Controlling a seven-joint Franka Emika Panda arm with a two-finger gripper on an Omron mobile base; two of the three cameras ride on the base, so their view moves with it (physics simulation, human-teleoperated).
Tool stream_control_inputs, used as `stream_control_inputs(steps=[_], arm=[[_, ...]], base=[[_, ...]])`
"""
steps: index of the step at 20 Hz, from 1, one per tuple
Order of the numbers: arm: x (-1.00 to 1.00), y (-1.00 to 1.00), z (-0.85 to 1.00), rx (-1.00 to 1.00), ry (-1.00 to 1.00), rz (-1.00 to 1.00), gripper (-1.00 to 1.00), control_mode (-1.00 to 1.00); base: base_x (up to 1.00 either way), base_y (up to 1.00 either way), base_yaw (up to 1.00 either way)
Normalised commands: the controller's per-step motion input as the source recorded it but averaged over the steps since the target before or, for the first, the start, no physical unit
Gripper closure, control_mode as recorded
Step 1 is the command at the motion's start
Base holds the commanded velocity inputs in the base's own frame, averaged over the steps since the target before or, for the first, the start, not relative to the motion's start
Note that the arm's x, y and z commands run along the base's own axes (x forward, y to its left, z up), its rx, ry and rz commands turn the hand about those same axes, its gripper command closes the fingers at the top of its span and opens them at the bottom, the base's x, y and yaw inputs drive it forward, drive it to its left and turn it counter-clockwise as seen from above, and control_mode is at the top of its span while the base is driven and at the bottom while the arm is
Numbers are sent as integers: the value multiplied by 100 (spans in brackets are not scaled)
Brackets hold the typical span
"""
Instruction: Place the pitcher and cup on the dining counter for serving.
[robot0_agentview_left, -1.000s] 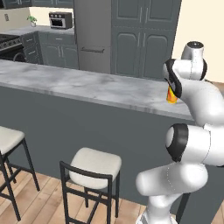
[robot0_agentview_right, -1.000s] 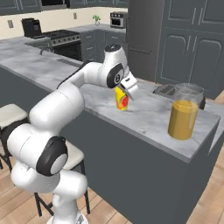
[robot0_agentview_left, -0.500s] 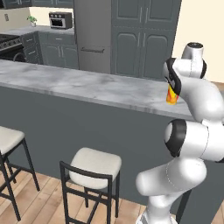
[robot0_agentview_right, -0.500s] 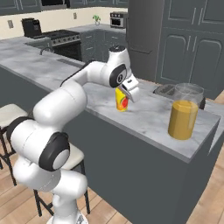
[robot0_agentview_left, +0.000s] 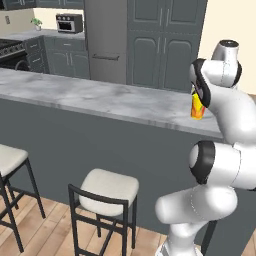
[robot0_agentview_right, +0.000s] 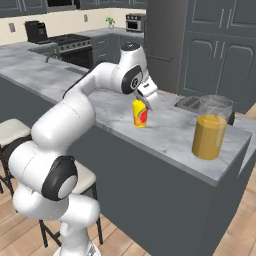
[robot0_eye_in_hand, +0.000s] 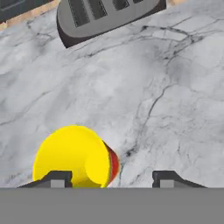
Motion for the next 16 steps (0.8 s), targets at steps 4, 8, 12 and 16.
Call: stream_control_inputs(steps=[4, 8, 12, 16], arm=[[-51, 44, 68, -11, -20, 0, -100, -100], [-94, 93, 48, -17, -25, 0, -100, -100], [-100, 100, 7, -22, -21, 0, -100, -100], [-100, 100, -41, -20, -10, 7, -100, -100]], base=[[0, 0, 0], [0, 0, 0], [0, 0, 0], [0, 0, 0]])
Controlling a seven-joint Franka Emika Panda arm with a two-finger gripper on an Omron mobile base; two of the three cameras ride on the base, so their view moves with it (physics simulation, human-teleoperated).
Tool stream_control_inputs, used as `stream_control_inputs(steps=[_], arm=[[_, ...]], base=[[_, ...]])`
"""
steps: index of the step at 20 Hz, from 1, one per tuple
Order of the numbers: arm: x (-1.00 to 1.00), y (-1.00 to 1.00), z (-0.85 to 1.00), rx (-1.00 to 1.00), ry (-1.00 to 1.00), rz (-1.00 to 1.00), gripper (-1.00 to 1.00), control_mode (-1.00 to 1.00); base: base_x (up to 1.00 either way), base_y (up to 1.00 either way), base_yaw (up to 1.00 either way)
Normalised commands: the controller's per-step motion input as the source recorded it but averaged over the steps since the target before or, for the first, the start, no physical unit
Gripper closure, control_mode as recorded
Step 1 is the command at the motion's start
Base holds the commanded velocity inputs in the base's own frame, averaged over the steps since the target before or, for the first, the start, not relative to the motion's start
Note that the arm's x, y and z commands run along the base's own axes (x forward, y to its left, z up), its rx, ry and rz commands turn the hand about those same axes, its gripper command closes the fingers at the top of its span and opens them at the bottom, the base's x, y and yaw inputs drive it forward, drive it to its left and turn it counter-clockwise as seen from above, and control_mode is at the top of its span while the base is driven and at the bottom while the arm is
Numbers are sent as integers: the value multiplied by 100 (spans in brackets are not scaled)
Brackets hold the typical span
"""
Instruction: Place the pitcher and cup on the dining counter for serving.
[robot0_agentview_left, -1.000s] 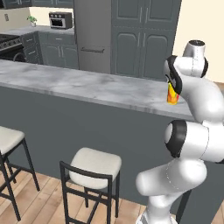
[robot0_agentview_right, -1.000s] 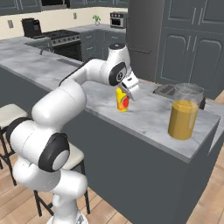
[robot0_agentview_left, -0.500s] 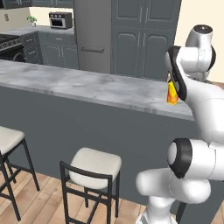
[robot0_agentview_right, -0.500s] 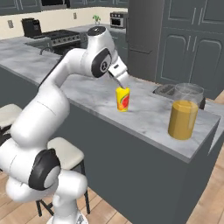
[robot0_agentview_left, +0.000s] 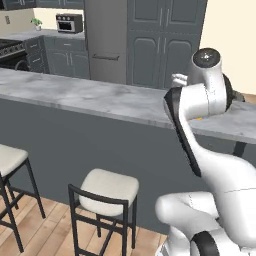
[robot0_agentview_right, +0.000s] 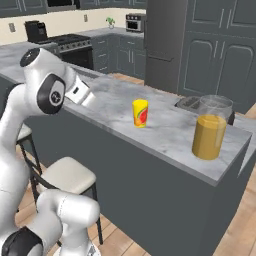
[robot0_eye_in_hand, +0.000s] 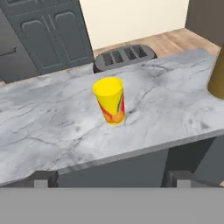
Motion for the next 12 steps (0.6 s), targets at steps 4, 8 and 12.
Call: stream_control_inputs(steps=[4, 8, 12], arm=[[-100, 100, -91, -14, 0, 16, -100, -100], [-100, 100, -69, -5, 10, 18, -100, -100], [-46, 25, 0, -7, -20, -6, -100, -100]], base=[[0, 0, 0], [0, 0, 0], [0, 0, 0]])
